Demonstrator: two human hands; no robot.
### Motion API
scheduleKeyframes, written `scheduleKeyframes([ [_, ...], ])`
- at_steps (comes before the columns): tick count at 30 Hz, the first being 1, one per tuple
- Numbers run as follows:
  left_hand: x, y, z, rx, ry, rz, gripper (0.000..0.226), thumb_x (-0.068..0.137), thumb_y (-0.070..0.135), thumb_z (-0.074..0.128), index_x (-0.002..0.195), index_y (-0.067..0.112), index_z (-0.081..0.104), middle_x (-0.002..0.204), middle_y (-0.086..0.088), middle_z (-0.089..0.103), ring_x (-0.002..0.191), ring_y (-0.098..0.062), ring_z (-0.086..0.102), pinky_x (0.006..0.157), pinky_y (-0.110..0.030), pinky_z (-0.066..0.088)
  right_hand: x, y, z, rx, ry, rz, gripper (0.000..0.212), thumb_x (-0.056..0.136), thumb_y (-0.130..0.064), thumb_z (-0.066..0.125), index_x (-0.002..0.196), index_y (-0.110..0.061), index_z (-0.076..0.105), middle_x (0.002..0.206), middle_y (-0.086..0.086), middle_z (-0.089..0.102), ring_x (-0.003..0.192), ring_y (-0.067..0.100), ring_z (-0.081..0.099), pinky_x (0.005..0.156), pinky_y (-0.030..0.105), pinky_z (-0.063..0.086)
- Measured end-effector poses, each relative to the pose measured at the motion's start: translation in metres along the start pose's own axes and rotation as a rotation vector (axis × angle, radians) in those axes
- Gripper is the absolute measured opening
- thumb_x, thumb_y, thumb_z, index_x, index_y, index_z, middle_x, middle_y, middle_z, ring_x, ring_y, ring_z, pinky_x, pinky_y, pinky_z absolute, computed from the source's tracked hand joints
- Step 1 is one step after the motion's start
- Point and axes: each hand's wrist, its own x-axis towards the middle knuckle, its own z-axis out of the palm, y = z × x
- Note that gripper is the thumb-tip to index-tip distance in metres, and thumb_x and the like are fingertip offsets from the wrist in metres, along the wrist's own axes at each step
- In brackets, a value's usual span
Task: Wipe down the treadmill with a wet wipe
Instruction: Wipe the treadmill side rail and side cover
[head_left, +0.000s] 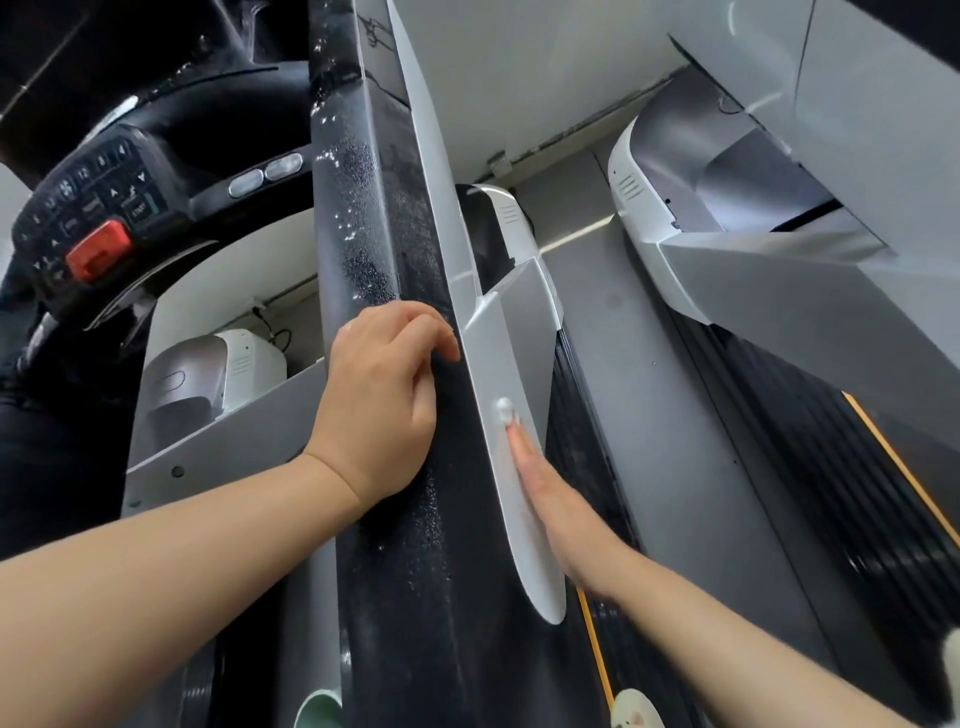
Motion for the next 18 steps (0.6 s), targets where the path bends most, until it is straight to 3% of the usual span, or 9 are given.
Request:
scheduleKeyframes([
  [2,0.001,0.0,0.0,-0.002,0.001,-0.001,0.028,0.073,0.007,0.033,0.079,0.006,0.06,0.093,-0.007,0.061,0.089,-0.021,0.048,0.081,-0.034,0.035,-0.025,-0.012,0.016,-0.061,-0.031,-0.154,0.05,0.093,-0.06,0.01,0.142,-0.048,0.002,0.154,-0.028,-0.002,0.138,-0.013,-0.005,0.113,0.012,-0.002],
  [5,0.001,0.001,0.0,-0.003,-0.002,0.001,0.028,0.073,0.007,0.033,0.079,0.006,0.06,0.092,-0.007,0.062,0.088,-0.019,0.047,0.08,-0.03,0.032,-0.012,-0.029,0.017,-0.13,-0.03,-0.285,0.064,0.087,-0.057,0.014,0.145,-0.033,0.0,0.155,-0.021,-0.007,0.139,-0.01,-0.009,0.117,0.018,-0.004],
  [9,0.001,0.002,0.0,0.002,-0.005,-0.011,0.028,0.073,0.008,0.032,0.079,0.007,0.059,0.092,-0.007,0.061,0.087,-0.024,0.05,0.08,-0.036,0.036,0.006,-0.036,0.012,-0.16,0.011,-0.228,0.054,0.094,-0.043,0.017,0.142,-0.037,-0.006,0.155,-0.019,-0.011,0.139,-0.01,-0.01,0.119,0.027,-0.003],
  [12,0.001,0.001,0.0,0.008,-0.008,-0.01,0.029,0.073,0.008,0.031,0.08,0.007,0.06,0.093,-0.008,0.061,0.087,-0.025,0.049,0.08,-0.035,0.035,-0.058,-0.011,0.029,-0.294,-0.103,-0.264,0.069,0.085,-0.037,0.021,0.134,-0.06,-0.022,0.146,-0.036,-0.023,0.135,-0.013,-0.02,0.114,0.016,-0.008],
  [14,0.001,0.001,0.001,0.01,-0.009,-0.007,0.029,0.073,0.008,0.031,0.08,0.007,0.059,0.093,-0.009,0.061,0.088,-0.023,0.047,0.08,-0.033,0.033,-0.092,0.003,0.038,-0.423,-0.188,-0.218,0.079,0.073,-0.041,0.022,0.124,-0.059,-0.036,0.133,-0.043,-0.036,0.126,-0.019,-0.03,0.109,0.008,-0.011],
  [15,0.001,0.001,0.001,0.006,-0.01,-0.006,0.029,0.073,0.008,0.031,0.08,0.007,0.059,0.093,-0.009,0.061,0.088,-0.022,0.047,0.08,-0.032,0.032,-0.092,0.008,0.04,-0.418,-0.201,-0.201,0.078,0.074,-0.041,0.023,0.127,-0.052,-0.033,0.135,-0.041,-0.037,0.126,-0.019,-0.031,0.109,0.008,-0.01],
  [18,0.002,0.001,0.0,0.003,-0.008,-0.009,0.029,0.072,0.008,0.032,0.08,0.007,0.059,0.092,-0.009,0.061,0.087,-0.026,0.05,0.08,-0.034,0.034,-0.046,-0.004,0.029,-0.175,-0.029,-0.154,0.056,0.086,-0.042,0.022,0.134,-0.041,-0.005,0.148,-0.026,-0.007,0.141,-0.004,-0.014,0.116,0.016,-0.002],
])
